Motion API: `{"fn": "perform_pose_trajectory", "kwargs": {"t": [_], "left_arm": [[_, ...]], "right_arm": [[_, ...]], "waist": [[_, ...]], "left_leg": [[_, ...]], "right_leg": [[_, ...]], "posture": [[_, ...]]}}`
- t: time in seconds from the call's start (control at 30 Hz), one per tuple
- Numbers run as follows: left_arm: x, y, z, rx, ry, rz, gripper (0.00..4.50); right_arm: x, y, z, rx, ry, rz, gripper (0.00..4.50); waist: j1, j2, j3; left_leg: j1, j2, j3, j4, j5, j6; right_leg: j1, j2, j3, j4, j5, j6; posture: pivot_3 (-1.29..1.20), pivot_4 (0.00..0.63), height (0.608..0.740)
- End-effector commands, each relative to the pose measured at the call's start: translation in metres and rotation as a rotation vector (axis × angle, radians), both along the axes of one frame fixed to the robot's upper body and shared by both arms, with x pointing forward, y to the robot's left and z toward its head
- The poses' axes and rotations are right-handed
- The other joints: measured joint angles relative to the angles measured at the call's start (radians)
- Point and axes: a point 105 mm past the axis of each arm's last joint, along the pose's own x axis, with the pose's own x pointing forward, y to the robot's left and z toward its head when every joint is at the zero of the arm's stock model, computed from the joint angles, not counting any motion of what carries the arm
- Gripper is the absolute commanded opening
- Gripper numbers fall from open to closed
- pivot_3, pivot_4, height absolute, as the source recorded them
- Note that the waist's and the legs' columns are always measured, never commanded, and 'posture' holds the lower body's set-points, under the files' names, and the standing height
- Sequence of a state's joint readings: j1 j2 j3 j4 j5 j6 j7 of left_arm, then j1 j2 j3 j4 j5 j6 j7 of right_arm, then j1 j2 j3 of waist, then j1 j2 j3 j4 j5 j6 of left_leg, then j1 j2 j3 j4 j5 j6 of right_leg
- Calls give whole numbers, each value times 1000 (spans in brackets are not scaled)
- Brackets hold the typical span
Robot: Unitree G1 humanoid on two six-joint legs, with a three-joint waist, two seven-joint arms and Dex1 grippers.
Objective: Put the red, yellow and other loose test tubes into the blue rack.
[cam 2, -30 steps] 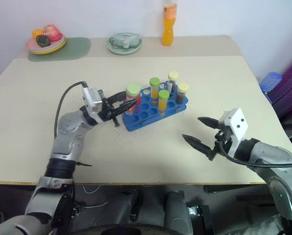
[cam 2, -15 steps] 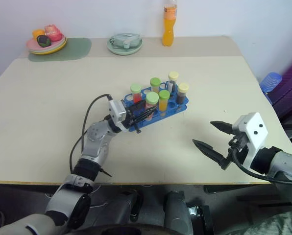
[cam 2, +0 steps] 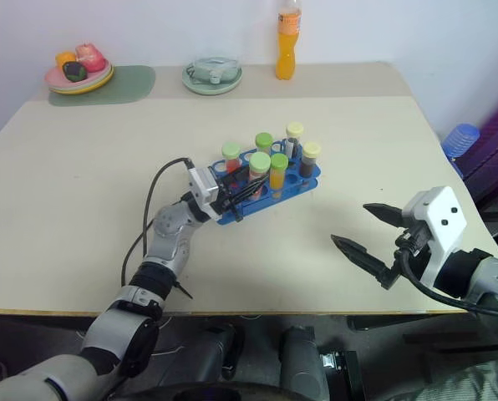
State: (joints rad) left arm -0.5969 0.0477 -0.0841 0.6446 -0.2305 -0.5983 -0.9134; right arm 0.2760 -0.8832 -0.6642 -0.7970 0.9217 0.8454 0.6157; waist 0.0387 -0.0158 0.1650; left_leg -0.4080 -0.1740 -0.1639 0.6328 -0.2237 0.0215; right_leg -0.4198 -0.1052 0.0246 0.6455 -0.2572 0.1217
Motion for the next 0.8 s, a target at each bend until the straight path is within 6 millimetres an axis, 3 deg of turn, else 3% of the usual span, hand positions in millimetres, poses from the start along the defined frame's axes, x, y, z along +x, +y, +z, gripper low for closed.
{"fn": "perform_pose_trajectory", "kwargs": {"t": [0.03, 0.5, 0.8], "left_arm": [[2, 11, -15, 22, 54, 33, 774], [0, 18, -29, 40, 106, 40, 774], [3, 23, -35, 40, 127, 38, 774]], "right_arm": [[0, 2, 8, -19, -41, 10, 4500], [2, 1, 7, -16, -44, 8, 4500], [-9, 1, 2, 21, -44, 18, 4500]], "waist": [[0, 0, 0], [0, 1, -1], [0, 1, -7]], "left_leg": [[0, 0, 0, 0, 0, 0], [1, 0, 0, 0, 0, 0], [2, 0, 0, 0, 0, 0]], "right_leg": [[0, 0, 0, 0, 0, 0], [0, 0, 0, 0, 0, 0], [2, 0, 0, 0, 0, 0]], "posture": [[0, 150, 740], [0, 150, 740], [0, 150, 740]]}}
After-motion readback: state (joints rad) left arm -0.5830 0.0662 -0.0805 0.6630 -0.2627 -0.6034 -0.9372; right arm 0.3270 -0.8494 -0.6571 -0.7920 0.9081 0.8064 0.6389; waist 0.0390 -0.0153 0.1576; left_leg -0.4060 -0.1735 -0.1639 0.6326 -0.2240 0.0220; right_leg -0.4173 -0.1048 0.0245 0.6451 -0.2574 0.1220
